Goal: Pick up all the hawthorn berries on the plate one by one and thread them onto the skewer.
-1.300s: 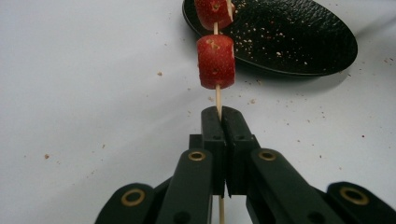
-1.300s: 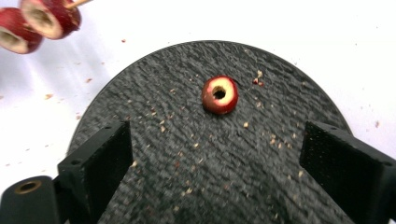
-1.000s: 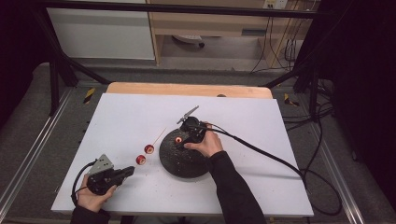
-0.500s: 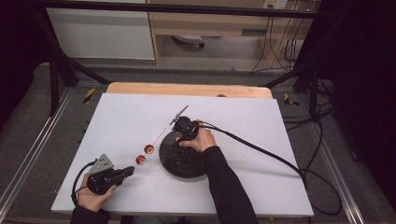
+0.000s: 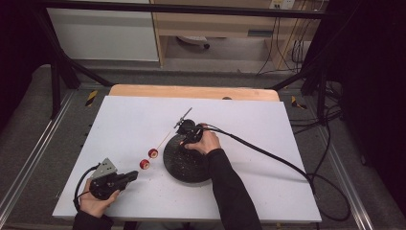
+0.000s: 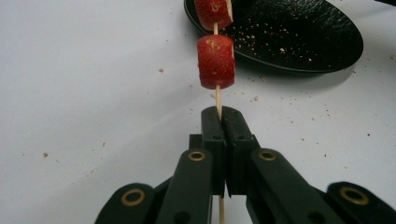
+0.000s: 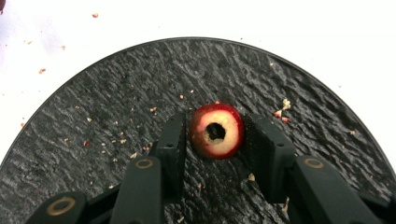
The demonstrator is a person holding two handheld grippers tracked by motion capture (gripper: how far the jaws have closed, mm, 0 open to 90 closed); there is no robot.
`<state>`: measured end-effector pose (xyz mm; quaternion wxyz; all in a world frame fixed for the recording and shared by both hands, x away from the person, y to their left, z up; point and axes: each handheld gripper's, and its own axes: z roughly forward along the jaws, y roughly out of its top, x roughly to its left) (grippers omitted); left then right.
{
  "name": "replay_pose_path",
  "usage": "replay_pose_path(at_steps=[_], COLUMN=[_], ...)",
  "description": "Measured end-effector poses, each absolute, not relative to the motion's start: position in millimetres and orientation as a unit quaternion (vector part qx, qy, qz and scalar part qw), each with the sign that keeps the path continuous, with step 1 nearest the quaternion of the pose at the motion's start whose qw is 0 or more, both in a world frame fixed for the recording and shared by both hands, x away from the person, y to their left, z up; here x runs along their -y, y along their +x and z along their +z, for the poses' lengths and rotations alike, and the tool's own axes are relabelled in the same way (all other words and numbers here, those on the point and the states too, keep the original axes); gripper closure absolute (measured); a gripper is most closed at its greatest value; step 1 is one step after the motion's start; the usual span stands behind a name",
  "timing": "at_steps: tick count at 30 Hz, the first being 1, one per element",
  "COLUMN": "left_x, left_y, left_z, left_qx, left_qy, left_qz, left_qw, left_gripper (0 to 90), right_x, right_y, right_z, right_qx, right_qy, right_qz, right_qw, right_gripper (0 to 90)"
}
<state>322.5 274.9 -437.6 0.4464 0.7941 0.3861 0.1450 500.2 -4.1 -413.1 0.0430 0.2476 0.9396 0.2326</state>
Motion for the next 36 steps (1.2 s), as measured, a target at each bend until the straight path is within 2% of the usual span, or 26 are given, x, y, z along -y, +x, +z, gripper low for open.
replay_pose_path(at_steps=[18,36], left_x=[-274.2,-270.6], left_y=[322.2,320.1], left_z=[-437.8,-437.3], left_qx=[-0.384,-0.38], left_qy=[0.795,0.797], left_qz=[0.146,0.148], left_qw=[0.446,0.445], left_gripper=[88.6,88.6], right_x=[4.0,35.6], right_y=[501.5,478.3], right_z=[-412.0,-378.6], right_qx=[-0.934,-0.9], right_qy=[0.263,0.321], right_qz=[0.239,0.292], right_qw=[0.038,0.027], right_gripper=[62.7,62.8])
